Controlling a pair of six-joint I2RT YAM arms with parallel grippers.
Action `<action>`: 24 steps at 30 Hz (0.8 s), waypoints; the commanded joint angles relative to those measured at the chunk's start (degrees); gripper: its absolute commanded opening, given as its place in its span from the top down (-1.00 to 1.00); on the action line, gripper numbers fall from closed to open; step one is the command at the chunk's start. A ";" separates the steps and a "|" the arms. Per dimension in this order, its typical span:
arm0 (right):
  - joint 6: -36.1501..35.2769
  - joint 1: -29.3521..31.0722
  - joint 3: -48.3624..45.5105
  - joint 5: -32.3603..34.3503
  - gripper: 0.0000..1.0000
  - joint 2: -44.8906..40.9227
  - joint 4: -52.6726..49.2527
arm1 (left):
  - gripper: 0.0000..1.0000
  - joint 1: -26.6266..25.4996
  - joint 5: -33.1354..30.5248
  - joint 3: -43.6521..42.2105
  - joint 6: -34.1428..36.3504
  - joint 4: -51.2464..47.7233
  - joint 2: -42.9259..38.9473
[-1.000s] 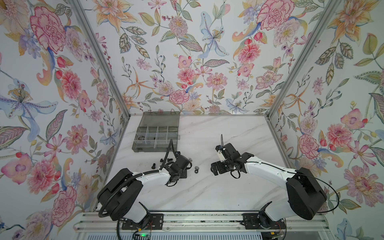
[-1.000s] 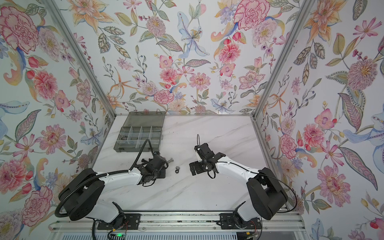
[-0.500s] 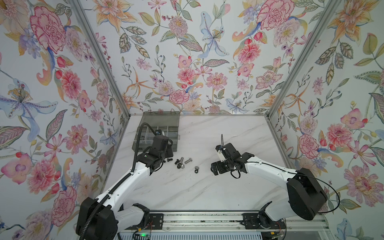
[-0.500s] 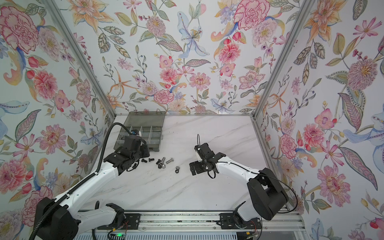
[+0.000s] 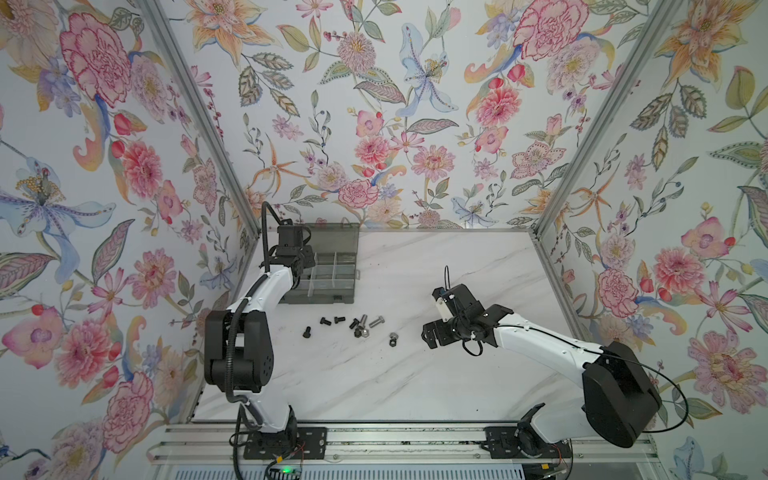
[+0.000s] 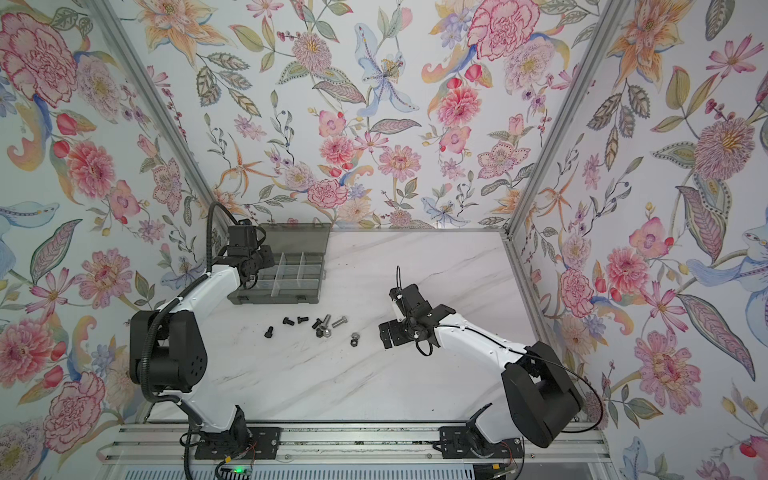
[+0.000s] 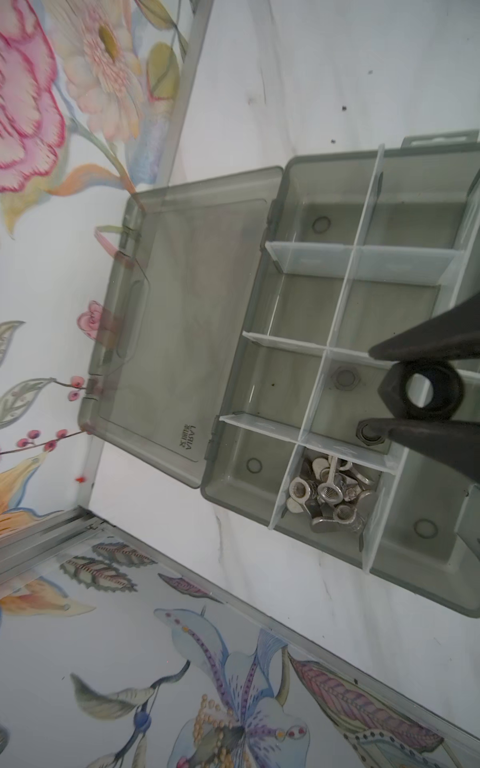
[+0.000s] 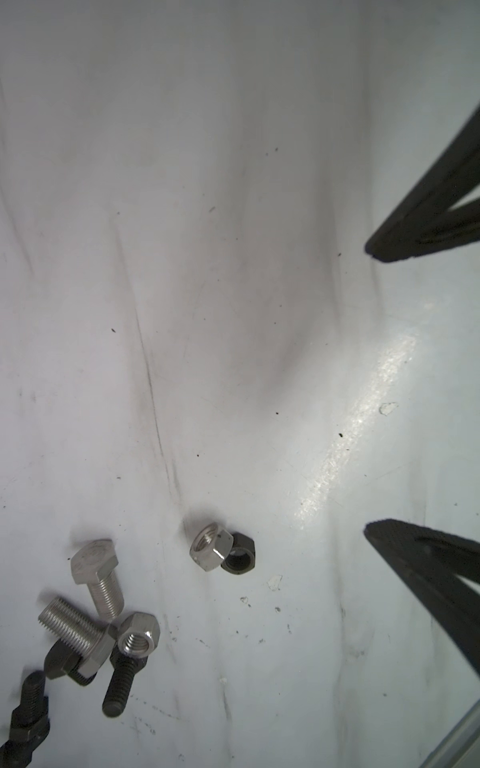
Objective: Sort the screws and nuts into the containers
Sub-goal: 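Lift the black hex nut and carry it with the left gripper to the box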
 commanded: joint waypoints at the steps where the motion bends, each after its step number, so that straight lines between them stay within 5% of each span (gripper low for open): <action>1: -0.18 -0.29 0.91 1.15 -0.98 -2.04 -1.73 | 1.00 1.55 2.63 3.08 2.15 0.65 3.86; 17: -0.20 -0.36 0.81 1.23 -0.98 -1.76 -2.20 | 0.98 3.27 5.07 2.79 2.15 2.38 10.99; 24: -0.06 -0.31 0.65 1.07 -0.98 -1.66 -2.18 | 0.35 3.47 4.62 2.63 2.07 2.31 11.09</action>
